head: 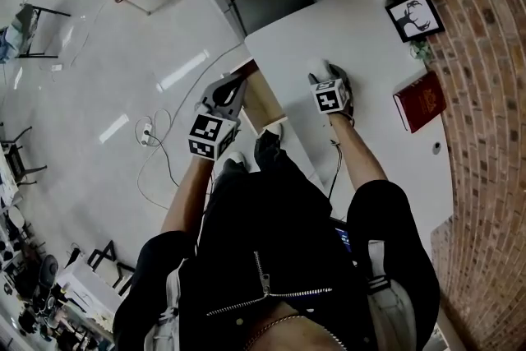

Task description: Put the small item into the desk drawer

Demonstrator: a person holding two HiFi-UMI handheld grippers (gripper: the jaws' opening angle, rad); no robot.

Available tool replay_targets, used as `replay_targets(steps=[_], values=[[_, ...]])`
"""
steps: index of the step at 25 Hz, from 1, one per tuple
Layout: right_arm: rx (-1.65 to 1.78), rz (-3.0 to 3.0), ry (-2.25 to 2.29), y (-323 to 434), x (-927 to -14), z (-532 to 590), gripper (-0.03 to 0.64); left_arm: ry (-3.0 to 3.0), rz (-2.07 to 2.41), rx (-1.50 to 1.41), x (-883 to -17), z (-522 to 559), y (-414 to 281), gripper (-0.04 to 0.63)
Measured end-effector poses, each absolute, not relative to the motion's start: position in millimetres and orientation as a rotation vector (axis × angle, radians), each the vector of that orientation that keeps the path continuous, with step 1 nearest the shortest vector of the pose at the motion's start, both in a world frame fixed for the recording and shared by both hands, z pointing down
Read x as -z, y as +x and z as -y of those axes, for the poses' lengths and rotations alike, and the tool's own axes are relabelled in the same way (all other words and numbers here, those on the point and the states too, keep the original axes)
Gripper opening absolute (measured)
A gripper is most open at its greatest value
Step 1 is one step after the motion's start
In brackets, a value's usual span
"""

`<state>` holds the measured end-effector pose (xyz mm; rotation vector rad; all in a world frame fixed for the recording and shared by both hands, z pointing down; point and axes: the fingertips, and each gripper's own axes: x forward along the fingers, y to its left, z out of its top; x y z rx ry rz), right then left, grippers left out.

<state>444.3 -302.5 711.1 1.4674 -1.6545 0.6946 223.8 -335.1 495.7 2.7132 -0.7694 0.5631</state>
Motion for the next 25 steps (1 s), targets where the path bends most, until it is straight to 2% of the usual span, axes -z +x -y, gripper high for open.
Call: replay_targets(steps=[5,8,25], values=[[-0.746,1.67,1.463,446,-717,308,0.249,2.697,0.794,-0.569,-498,336,222,0.021],[-0.764,1.672,1.491,449,-717,308,0.193,2.689,0.803,-0.571,-499,333,221,0.021],[-0.778,1.738,1.644,452,-688,305,0.178,2.704,0.848,-0.563,-488,325,194,0.021]])
